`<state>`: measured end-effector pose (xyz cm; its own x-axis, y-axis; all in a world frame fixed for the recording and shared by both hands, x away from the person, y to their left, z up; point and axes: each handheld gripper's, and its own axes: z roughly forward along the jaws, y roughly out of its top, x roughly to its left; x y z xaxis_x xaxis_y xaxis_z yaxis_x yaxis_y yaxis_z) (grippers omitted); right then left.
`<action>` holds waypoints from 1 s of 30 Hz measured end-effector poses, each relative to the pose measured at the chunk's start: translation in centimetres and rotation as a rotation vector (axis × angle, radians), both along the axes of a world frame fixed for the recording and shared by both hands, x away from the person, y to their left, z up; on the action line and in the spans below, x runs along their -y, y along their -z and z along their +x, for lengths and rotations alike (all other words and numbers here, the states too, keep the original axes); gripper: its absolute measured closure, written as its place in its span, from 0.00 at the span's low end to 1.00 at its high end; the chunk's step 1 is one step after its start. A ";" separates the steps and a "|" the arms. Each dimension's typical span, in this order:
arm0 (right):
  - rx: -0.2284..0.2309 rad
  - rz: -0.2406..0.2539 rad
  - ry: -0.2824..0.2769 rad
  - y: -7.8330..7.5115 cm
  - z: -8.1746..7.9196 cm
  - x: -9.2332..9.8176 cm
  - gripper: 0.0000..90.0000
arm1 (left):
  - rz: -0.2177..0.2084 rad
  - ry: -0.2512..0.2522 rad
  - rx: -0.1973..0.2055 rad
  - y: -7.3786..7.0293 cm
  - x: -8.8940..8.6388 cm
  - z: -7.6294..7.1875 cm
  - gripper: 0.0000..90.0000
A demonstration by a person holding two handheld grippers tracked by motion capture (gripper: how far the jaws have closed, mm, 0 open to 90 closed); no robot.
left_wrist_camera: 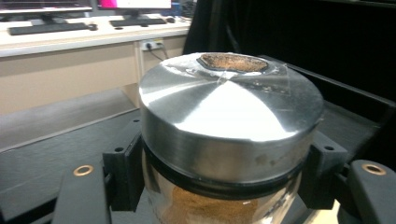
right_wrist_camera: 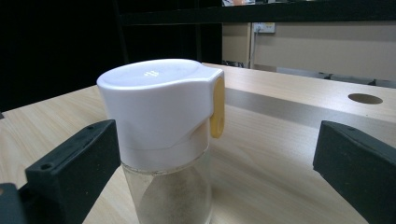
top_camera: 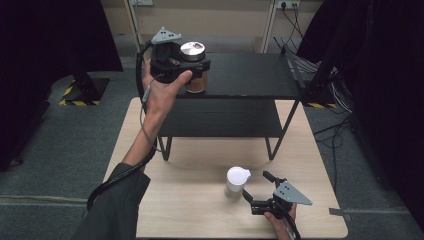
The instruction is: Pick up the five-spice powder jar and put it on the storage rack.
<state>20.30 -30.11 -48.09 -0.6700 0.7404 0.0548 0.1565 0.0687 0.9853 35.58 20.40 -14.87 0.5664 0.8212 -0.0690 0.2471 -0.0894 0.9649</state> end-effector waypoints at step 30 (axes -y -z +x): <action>0.000 -0.001 -0.007 0.0 0.0 -0.1 0.01 | -0.042 -0.106 0.021 1.6 0.9 0.8 0.10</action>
<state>20.32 -30.06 -48.12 -0.6749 0.7359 0.0537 0.1556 0.0709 0.9853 36.40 19.47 -16.44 0.4784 0.8731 -0.0940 0.2331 -0.0231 0.9722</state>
